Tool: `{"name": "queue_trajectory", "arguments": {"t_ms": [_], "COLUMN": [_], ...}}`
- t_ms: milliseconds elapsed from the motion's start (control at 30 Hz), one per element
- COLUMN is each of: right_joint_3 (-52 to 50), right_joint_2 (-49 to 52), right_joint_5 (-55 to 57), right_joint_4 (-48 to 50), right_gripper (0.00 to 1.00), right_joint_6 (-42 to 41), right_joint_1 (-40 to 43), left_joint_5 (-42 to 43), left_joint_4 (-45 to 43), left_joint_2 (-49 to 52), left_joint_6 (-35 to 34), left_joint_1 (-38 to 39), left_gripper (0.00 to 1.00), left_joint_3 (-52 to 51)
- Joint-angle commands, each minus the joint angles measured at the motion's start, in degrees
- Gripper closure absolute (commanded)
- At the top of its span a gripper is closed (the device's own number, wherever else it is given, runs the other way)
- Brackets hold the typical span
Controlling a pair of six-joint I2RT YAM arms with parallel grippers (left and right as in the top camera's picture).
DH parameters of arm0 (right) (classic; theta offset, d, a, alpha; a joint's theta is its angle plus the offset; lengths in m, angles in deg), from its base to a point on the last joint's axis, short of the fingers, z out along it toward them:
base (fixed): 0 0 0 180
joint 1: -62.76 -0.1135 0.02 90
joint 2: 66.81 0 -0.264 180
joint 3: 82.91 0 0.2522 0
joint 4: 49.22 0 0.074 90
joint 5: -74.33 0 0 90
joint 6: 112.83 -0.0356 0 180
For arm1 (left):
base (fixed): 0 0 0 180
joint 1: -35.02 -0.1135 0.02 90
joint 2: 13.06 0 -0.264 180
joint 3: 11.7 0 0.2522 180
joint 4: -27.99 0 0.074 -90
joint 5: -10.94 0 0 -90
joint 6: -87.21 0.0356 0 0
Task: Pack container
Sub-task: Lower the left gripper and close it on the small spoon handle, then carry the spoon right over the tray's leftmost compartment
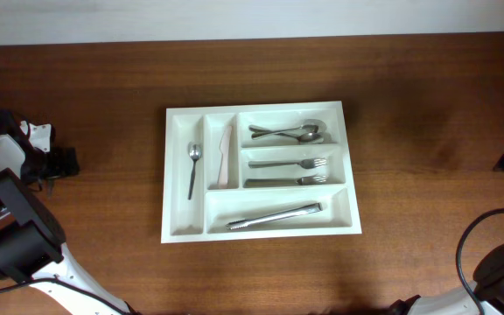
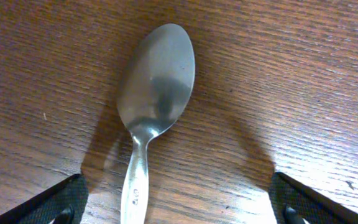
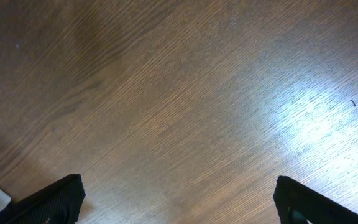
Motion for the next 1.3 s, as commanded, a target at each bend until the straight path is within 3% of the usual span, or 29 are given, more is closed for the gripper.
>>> {"name": "queue_trajectory", "arguments": {"t_ms": [0,300,567,767,1000,1267], "right_joint_3": [-0.1,-0.1,-0.1,-0.1,-0.1,-0.1], "right_joint_2": [-0.2,-0.2,-0.2,-0.2,-0.2,-0.2], "right_joint_5": [0.7,0.7,0.7,0.7,0.7,0.7], "right_joint_4": [0.2,0.1,0.1,0.1,0.2,0.1], "right_gripper": [0.01,0.01,0.01,0.01,0.01,0.01], "right_joint_6": [-0.5,-0.5,-0.5,-0.5,-0.5,-0.5], "right_joint_1": [-0.2,-0.2,-0.2,-0.2,-0.2,-0.2], "left_joint_5": [0.8,0.8,0.8,0.8,0.8,0.8], "left_joint_4": [-0.1,-1.2,-2.8,-3.3,-3.4,-3.4], "left_joint_2": [-1.1,-1.1,-1.1,-1.1,-1.1,-1.1], "left_joint_6": [-0.2,-0.2,-0.2,-0.2,-0.2,-0.2], "left_joint_1": [-0.4,-0.4,-0.4,-0.4,-0.4,-0.4], "left_gripper": [0.06,0.31,0.59,0.65,0.89,0.98], "left_joint_3": [-0.8,-0.8,-0.8,-0.8,-0.8,-0.8]}}
